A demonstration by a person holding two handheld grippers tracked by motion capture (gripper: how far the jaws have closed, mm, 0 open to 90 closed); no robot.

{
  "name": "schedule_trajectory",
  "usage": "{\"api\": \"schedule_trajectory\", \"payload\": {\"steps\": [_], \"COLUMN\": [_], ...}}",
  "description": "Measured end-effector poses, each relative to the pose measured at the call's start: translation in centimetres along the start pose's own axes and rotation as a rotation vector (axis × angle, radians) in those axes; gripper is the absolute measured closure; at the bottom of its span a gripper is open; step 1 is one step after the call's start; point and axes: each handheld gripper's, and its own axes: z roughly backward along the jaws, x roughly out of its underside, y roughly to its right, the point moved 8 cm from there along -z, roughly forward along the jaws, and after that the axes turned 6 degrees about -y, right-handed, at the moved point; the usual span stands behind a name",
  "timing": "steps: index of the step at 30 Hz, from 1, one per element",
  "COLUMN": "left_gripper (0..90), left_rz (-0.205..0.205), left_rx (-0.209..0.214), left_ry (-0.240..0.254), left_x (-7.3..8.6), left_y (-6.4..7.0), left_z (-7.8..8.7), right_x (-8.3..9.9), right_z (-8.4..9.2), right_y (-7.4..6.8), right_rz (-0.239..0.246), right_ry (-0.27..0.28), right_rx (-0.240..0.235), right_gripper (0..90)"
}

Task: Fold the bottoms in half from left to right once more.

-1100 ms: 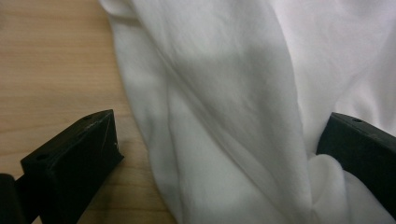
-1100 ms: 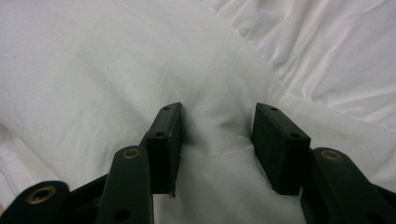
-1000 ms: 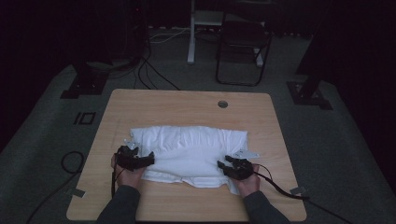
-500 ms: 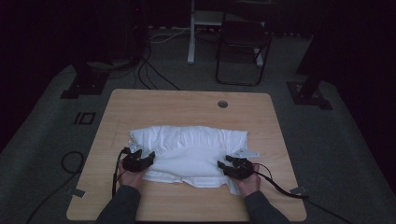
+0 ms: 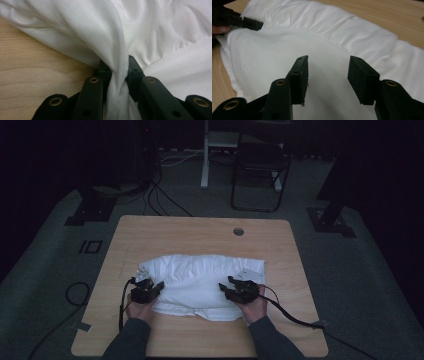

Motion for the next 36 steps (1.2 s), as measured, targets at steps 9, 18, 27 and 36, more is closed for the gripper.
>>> {"api": "schedule_trajectory", "payload": {"steps": [9,18,27,36], "left_gripper": [80.4,80.8,80.8,80.8], "left_rz": [0.016,-0.014,-0.078,-0.106], "left_rx": [0.09,0.198,0.224,0.236], "left_ry": [0.123,0.269,0.289,0.285], "left_x": [-2.2,-6.9,-9.0,-9.9], "left_y": [0.9,3.9,5.5,6.7], "left_z": [3.5,7.5,8.5,8.2], "right_x": [1.8,1.1,-2.1,-2.4], "right_z": [-3.9,-5.3,-3.8,-7.8], "right_y": [-0.9,-2.6,-1.4,1.0], "right_rz": [0.035,0.115,0.082,0.009], "right_ry": [-0.118,-0.175,-0.112,-0.17], "right_rx": [0.019,0.093,0.019,0.024], "right_gripper": [63.0,66.5,61.7,63.1]}}
